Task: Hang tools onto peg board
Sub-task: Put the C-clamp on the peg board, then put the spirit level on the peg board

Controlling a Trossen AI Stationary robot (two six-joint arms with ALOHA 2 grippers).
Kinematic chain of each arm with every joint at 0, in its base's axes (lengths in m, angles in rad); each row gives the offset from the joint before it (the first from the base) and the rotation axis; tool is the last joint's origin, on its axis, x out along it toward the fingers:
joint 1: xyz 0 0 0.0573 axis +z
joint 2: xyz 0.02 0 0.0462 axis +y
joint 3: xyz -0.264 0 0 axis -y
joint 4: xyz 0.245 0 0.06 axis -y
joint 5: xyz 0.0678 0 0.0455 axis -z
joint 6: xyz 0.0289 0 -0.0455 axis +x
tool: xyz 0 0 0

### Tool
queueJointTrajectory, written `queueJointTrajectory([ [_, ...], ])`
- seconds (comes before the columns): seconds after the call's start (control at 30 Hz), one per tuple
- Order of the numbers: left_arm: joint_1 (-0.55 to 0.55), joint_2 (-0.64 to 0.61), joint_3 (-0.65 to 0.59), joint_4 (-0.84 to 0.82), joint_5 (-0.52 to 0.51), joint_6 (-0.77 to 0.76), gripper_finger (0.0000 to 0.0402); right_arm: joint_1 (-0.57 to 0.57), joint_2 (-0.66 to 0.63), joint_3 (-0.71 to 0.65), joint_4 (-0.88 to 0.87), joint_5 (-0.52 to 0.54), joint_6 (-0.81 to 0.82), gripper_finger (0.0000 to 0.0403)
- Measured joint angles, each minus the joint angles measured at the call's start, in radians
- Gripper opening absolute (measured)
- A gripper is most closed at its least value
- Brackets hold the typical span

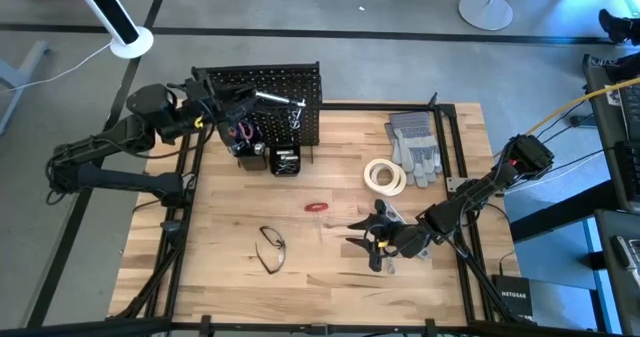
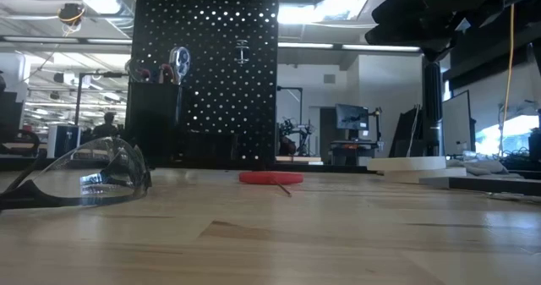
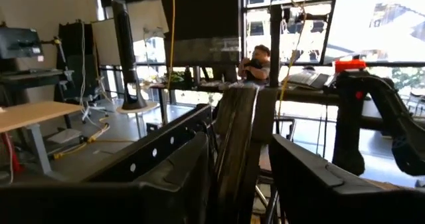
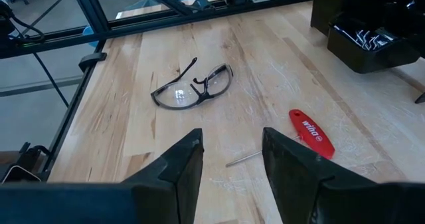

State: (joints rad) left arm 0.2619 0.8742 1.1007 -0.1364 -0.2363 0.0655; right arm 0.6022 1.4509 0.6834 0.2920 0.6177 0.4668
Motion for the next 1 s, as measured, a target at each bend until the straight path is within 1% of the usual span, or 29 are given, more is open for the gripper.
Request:
queueJointTrajectory([
  [0.1,0.001,0.002,0.007,0.033,-0.016,0.004,0.0156,0.0,0.0,0.0,0.001,0.0,0.0,0.0156],
  [0.23,0.001,0.0,0.011,0.027,-0.124,0.0,0.0181,0.0,0.0,0.0,0.003,-0.008,0.005,0.0156],
  [0.33,0.002,0.0,0.012,0.028,-0.142,0.009,0.0197,0.0,0.0,0.0,0.004,-0.009,0.006,0.0156],
  [0.43,0.001,0.0,0.011,0.048,-0.159,0.016,0.0204,0.0,0.0,0.0,0.004,-0.008,0.007,0.0156],
  [0.53,-0.002,0.0,0.01,0.086,-0.152,0.048,0.0205,0.0,0.0,0.0,0.004,-0.009,0.008,0.0156],
  [0.67,-0.023,0.0,0.01,0.116,-0.096,0.111,0.0205,0.0,0.0,0.0,0.005,-0.008,0.008,0.0156],
  [0.77,-0.05,-0.001,0.01,0.124,-0.053,0.186,0.0205,0.0,0.0,0.0,0.004,-0.009,0.006,0.0156],
  [0.9,-0.086,-0.004,0.017,0.176,-0.052,0.34,0.0205,0.0,0.0,0.0,0.004,-0.008,0.001,0.0156],
  [0.97,-0.105,-0.005,0.049,0.175,-0.051,0.37,0.0205,0.0,0.0,0.0,0.005,-0.023,0.002,0.0156],
  [1.0,-0.12,-0.006,0.065,0.173,-0.045,0.369,0.0205,0.0,0.0,0.0,0.005,-0.048,0.003,0.0156],
])
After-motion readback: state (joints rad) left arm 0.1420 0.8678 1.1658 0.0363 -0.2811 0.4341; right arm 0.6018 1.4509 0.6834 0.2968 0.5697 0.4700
